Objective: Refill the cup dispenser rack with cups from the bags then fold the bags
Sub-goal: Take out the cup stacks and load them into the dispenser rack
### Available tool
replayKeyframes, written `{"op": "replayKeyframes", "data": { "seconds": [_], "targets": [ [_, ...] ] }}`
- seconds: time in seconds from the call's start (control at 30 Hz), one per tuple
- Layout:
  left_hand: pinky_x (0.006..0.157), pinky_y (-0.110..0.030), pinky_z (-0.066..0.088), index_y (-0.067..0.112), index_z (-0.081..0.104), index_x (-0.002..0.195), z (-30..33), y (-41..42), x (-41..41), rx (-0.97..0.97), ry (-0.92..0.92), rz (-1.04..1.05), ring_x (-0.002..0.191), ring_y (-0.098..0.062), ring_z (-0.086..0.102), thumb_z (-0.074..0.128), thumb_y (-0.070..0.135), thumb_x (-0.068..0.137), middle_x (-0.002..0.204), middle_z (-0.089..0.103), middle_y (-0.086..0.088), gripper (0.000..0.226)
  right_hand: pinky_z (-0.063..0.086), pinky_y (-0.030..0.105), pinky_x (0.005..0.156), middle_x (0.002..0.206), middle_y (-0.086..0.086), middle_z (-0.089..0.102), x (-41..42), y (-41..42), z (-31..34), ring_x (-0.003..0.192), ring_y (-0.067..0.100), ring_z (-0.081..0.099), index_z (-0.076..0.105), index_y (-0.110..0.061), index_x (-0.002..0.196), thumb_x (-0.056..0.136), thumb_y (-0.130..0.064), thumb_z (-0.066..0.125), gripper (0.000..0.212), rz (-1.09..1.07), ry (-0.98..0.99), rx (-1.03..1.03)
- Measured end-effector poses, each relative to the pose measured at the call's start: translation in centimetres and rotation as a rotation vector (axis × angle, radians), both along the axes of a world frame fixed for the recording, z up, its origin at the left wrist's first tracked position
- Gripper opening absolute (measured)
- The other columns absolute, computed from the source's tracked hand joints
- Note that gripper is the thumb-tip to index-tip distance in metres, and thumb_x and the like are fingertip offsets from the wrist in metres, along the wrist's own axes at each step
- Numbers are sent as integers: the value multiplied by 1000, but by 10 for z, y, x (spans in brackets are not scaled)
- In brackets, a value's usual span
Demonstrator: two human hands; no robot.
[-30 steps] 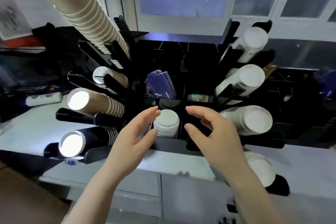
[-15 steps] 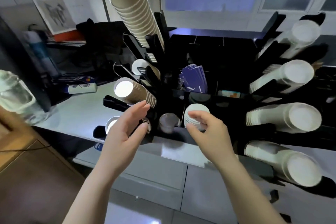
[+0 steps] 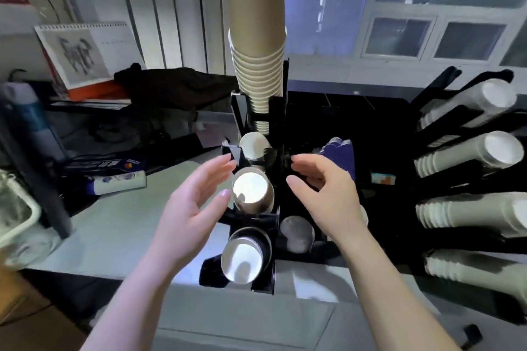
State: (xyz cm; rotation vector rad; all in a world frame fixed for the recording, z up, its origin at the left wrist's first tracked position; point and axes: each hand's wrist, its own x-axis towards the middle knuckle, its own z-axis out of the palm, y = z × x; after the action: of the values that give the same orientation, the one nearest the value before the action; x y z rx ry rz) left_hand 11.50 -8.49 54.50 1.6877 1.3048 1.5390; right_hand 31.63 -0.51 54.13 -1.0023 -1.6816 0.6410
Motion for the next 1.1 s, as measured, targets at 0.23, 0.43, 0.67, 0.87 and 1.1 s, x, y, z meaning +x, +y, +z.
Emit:
{"op": "replayKeyframes", "data": {
  "seconds": [0.23,0.43,0.67,0.87,1.1],
  "targets": [
    [106,-27,40,45,42,129,29,71,-32,34,92,-76,123,3,49,58,12,91,132,53,17,52,51,16,79,96,-14,61,-27,39,57,96,2,60,51,-40,113,71,-29,80,52,-82,117,149],
    [106,-24,37,33,26,146,52,141,-41,30,98,-33,126,3,43,68,23,84,140,41,14,75,42,41,101,129,-6,44,-49,118,88,123,13,45,36,-40,132,58,-26,90,93,44,197,6],
    [84,-3,40,29,38,136,81,197,-27,177,114,-100,110,15,50,78,23,74,119,56,31,74,46,43,100,119,-31,54,-57,153,102,119,5,52,32,-47,137,48,-53,85,104,60,-67,57],
    [93,-45,50,25,36,136,79,228,-17,255,66,-115,119,-14,55,82,12,66,127,57,5,84,49,14,77,118,-33,55,-60,154,112,109,-11,53,35,-56,127,48,-53,85,94,108,-83,122],
    [82,-27,53,48,40,121,69,236,-15,230,64,18,107,2,59,83,31,61,116,59,22,76,52,39,93,121,-23,60,-63,168,119,115,2,56,39,-50,125,42,-43,90,97,158,-72,99]
  ]
}}
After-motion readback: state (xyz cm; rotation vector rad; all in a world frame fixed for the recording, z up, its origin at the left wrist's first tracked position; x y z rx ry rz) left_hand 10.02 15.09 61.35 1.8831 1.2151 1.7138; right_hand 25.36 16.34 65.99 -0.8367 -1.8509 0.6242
